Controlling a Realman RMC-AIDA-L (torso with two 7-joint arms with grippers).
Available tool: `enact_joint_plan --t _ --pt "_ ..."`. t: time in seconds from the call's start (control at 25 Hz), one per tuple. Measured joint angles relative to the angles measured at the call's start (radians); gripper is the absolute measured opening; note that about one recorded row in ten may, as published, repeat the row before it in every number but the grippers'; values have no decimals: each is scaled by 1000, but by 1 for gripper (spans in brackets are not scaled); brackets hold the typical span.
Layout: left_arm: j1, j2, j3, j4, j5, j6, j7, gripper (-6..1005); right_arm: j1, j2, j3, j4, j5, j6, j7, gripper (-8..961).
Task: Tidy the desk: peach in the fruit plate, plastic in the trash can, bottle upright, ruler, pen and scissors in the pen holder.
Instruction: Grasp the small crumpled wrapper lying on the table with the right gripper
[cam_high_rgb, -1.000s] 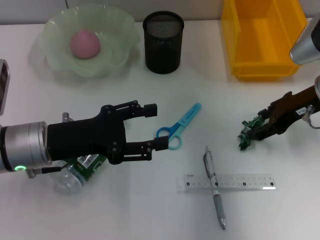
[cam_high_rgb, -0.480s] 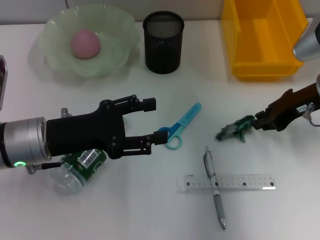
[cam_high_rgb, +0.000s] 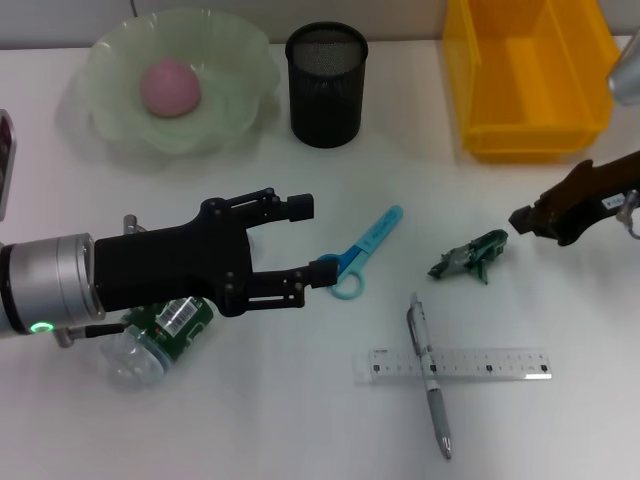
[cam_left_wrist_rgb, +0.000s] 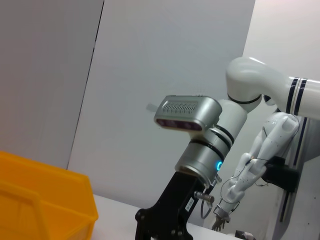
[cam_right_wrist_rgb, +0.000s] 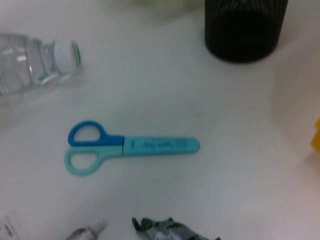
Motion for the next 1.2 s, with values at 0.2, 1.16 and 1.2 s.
enact_joint_plan --t 0.2,1.16,1.2 --pt "0 0 -2 1 0 4 -3 819 -8 -4 1 -58 5 -74 -35 -2" --pt "11 -10 -3 26 0 12 -11 817 0 12 -173 65 24 107 -215 474" --pt "11 -10 -3 26 0 12 -11 817 -1 12 -174 65 28 110 -216 468"
